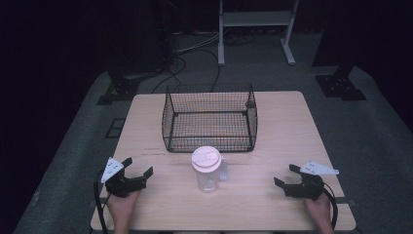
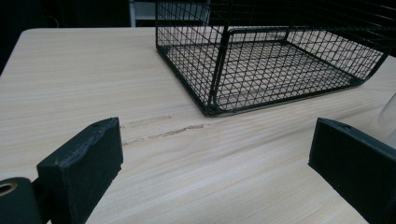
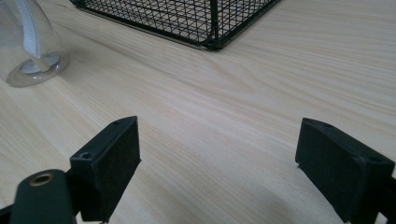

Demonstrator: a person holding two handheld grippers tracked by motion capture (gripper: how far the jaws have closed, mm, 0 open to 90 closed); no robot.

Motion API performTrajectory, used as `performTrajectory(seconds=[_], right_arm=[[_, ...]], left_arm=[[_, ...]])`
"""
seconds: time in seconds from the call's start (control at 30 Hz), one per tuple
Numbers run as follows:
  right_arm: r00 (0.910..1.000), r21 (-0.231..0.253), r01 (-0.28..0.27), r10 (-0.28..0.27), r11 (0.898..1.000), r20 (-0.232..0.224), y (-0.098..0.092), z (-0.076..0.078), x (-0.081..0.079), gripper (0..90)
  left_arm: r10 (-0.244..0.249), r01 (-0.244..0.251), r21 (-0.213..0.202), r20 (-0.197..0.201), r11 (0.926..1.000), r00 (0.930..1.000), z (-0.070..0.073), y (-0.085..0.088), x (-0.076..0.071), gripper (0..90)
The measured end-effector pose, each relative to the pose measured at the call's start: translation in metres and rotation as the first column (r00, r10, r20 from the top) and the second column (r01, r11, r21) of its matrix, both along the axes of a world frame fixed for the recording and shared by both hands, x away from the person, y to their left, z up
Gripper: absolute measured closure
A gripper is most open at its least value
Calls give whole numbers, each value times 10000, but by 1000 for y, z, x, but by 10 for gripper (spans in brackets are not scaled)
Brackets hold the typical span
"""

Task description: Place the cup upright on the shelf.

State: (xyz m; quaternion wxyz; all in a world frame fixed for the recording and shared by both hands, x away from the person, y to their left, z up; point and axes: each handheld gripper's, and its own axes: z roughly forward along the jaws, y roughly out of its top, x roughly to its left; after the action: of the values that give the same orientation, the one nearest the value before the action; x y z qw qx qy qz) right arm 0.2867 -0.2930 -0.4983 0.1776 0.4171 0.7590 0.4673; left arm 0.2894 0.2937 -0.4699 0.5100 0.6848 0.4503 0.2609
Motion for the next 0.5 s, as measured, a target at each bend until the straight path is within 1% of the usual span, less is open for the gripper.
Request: performTrajectory(seconds=[0.23, 0.5], right_arm=[[10000, 9, -10, 10, 10000, 27, 0, 0, 0, 129], [10000, -32, -23, 23, 10000, 36, 0, 0, 0, 129]], left_arm=[[-11, 11, 44, -61, 10000, 10000, -1, 0, 2, 20], [-181, 181, -15, -11, 9998, 9998, 0, -3, 3, 20]])
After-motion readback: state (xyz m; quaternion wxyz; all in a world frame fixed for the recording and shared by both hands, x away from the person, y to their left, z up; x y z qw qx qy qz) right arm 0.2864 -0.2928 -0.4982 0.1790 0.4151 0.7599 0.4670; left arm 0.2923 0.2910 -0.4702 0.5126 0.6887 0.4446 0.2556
